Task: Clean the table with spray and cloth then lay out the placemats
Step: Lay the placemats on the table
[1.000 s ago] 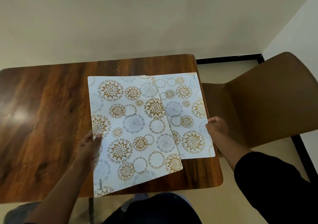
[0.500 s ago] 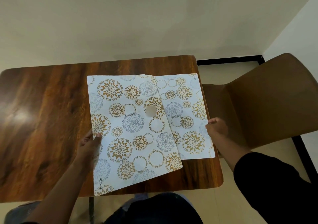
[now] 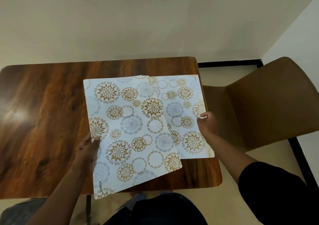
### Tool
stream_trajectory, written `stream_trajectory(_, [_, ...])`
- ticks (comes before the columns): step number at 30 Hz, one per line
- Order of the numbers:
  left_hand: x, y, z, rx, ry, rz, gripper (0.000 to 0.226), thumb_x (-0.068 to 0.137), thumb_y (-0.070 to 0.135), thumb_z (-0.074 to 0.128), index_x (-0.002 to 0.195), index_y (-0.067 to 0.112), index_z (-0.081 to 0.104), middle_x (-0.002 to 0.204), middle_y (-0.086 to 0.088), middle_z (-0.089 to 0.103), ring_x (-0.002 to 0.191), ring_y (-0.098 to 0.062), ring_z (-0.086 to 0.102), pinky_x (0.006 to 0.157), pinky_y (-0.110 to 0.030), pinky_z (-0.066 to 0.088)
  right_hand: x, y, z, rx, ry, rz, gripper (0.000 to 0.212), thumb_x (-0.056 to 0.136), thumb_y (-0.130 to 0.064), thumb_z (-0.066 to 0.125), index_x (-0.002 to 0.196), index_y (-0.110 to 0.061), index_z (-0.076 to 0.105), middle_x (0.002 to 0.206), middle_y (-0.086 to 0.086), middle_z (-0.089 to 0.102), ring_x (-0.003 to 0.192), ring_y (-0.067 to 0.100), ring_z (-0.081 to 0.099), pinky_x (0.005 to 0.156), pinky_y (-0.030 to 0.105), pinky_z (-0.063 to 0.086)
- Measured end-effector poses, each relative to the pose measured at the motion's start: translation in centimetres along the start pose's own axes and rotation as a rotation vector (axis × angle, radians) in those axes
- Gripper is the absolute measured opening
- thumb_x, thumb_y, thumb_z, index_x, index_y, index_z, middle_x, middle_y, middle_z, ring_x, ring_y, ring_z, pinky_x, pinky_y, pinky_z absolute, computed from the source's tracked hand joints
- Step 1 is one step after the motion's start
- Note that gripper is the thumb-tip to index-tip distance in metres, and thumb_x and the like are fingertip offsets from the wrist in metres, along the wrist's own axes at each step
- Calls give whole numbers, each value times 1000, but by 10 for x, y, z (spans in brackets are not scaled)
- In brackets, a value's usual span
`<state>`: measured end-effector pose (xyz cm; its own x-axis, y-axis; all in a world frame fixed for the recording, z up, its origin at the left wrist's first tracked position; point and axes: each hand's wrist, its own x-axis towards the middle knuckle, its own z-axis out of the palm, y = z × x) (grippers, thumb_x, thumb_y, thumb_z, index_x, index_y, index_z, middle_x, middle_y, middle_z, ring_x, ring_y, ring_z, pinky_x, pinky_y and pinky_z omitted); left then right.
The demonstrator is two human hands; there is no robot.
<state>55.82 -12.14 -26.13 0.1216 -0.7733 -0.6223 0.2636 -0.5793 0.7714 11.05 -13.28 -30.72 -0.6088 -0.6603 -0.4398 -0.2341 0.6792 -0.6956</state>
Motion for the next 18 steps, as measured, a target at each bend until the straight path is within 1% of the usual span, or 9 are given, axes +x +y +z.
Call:
stream_trajectory(2, [0,-2,-4,-3,-16,0,38,110,11,53,148,16,59,138,-19,71,109,-40,77,86,-65,62,-12,-11,14,48,-112,-48,11,92,-27,70,102,-25,67,101,1,73,79,17,69,71,38,59])
stream_trajectory(4, [0,-2,-8,1,-26,-2,35,110,13,54,144,19,62,137,-18,71,113,-43,75,90,-67,61,-28,-25,27,137,-298,-52,13,96,-31,69,105,-22,71,100,7,76,77,18,70,73,42,60])
stream_trajectory(7, [-2,2,-12,-18,-30,-6,34,110,11,53,142,16,62,130,-18,75,105,-41,78,82,-64,64,-54,-51,43,252,-593,0,36,101,-43,63,112,-10,71,96,9,77,76,22,71,69,37,59])
stream_trajectory(8, [-4,5,-15,-25,-35,-9,32,110,11,52,140,15,63,127,-18,76,100,-39,80,78,-61,66,-62,-58,48,249,-657,8,38,101,-45,62,109,-9,70,93,8,75,78,23,71,69,36,59])
stream_trajectory(9, [-5,8,-18,-28,-46,-9,30,111,10,51,136,16,65,123,-18,78,96,-38,81,73,-57,67,-69,-64,53,246,-705,8,34,102,-43,61,107,-10,69,91,6,73,79,23,71,68,34,58])
stream_trajectory(12, [-2,20,-32,-20,-53,11,27,111,9,51,130,17,67,122,-18,77,93,-37,81,71,-54,68,-85,-76,68,246,-753,-39,9,103,-20,62,111,-17,66,91,-3,70,74,12,67,59,23,50])
stream_trajectory(14, [1,28,-45,-18,-58,28,27,110,9,52,132,16,67,124,-18,77,96,-38,80,74,-55,67,-96,-82,81,226,-748,-71,18,102,-11,62,117,-22,66,95,-4,71,74,10,65,57,22,48])
stream_trajectory(16, [3,35,-58,13,-43,39,29,111,11,53,137,15,65,125,-18,77,101,-41,79,78,-59,66,-109,-89,92,203,-732,-65,24,102,-9,62,120,-23,65,98,-3,73,75,10,68,53,23,50])
stream_trajectory(18, [4,44,-73,43,-14,43,30,110,12,55,138,15,65,126,-19,77,104,-42,78,84,-62,64,-124,-97,105,210,-700,-73,28,100,-6,63,123,-21,65,110,1,75,87,15,72,57,24,54])
